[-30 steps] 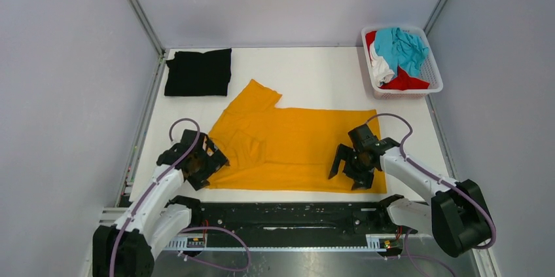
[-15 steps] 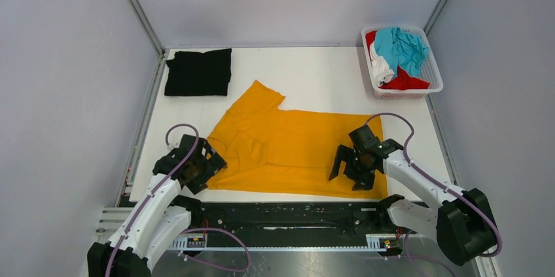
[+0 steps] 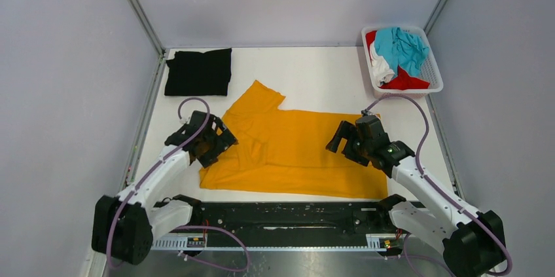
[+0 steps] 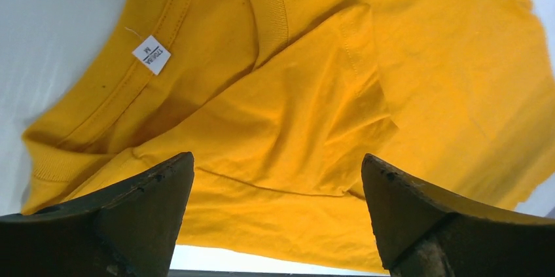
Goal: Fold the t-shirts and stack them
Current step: Fold the flattened tshirt in 1/3 of the way, then grab the side of the flattened tshirt furthest away from the robot with both arms
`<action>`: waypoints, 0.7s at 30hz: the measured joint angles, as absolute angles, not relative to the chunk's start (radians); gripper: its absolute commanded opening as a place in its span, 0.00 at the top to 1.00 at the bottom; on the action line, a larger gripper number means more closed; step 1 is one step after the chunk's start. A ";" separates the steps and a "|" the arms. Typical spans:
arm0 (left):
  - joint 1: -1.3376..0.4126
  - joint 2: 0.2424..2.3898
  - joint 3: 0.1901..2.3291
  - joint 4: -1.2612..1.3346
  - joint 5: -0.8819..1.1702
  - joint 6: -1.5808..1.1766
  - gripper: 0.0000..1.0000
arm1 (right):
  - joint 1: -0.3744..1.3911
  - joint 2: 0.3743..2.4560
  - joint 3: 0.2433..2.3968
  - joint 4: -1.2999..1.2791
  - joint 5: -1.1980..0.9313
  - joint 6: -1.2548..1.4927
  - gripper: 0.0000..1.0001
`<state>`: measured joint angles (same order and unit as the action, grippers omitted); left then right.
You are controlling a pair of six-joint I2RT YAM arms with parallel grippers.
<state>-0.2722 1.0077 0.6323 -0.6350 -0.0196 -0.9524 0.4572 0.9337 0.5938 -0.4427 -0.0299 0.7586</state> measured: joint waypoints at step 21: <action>-0.281 0.968 0.487 -0.748 -0.167 -0.969 0.01 | 0.450 0.915 0.593 -0.389 0.187 0.697 0.02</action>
<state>-0.2813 0.9676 0.4873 -0.7475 -0.1669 -0.9688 0.4503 0.9150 0.5934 -0.3893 0.1871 0.6971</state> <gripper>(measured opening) 0.989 0.988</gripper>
